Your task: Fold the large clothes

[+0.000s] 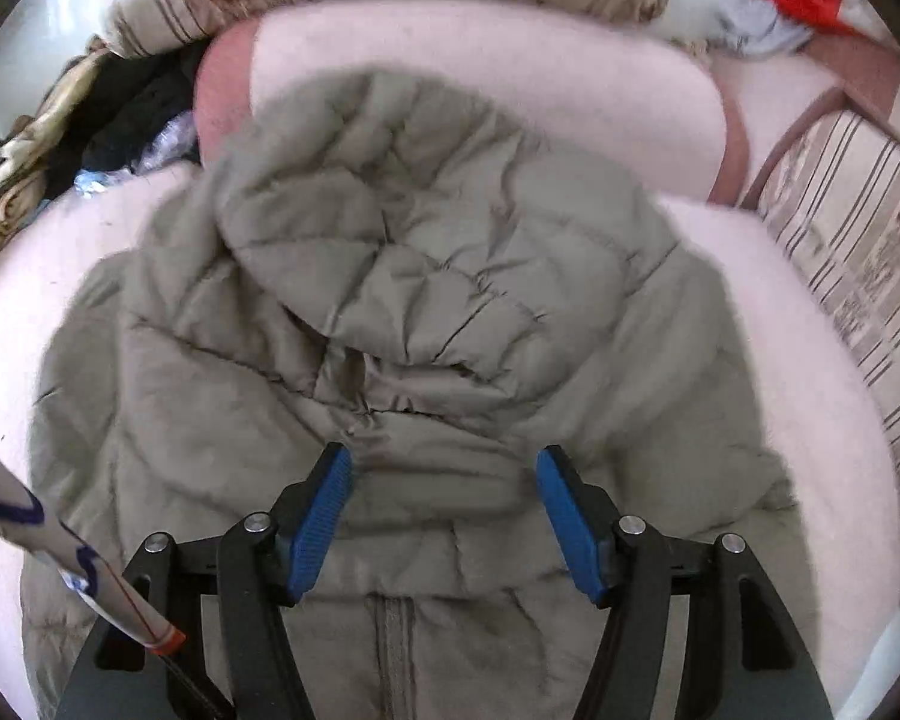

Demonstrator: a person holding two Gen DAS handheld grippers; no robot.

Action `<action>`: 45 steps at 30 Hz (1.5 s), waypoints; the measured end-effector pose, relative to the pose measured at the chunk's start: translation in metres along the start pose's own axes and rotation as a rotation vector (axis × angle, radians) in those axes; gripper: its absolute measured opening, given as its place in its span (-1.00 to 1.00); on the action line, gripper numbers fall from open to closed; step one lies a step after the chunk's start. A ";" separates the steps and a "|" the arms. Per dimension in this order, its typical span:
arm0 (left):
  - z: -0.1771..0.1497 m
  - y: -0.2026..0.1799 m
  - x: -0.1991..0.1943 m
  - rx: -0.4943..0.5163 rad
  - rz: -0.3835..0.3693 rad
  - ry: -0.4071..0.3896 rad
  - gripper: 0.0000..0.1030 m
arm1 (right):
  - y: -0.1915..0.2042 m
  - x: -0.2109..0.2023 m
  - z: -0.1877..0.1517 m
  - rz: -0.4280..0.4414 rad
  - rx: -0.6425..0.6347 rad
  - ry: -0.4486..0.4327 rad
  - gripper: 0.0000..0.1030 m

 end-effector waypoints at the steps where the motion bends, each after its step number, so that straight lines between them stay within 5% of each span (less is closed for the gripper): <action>1: -0.001 -0.002 -0.001 0.007 0.003 -0.003 0.80 | -0.002 -0.011 -0.001 0.000 -0.010 -0.029 0.38; 4: -0.003 -0.010 -0.009 0.044 0.014 -0.025 0.80 | -0.021 -0.041 -0.015 -0.016 -0.038 -0.087 0.58; 8: -0.008 -0.021 -0.022 0.099 0.025 -0.064 0.80 | -0.059 -0.050 -0.045 -0.062 -0.090 0.010 0.58; 23: -0.050 -0.037 -0.062 0.201 0.020 -0.095 0.80 | -0.223 -0.093 -0.117 -0.092 0.148 0.056 0.58; 33: -0.096 -0.014 -0.068 0.199 0.018 0.020 0.80 | -0.312 -0.100 -0.144 -0.086 0.305 0.070 0.58; 41: -0.124 0.026 -0.049 0.108 -0.210 0.145 0.80 | -0.340 -0.083 -0.153 0.016 0.387 0.123 0.58; 45: -0.138 0.030 -0.030 -0.006 -0.489 0.228 0.80 | -0.343 -0.068 -0.156 0.121 0.458 0.152 0.58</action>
Point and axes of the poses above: each gripper's, at about its wrist camera, not at the fingertips, and x roughly the way its jaws point, y to its left, z to its top, the point moved 5 cm from there along x, roughly the way its jaws point, and after that the axes turned 14 degrees about x, right-handed, at the moved point
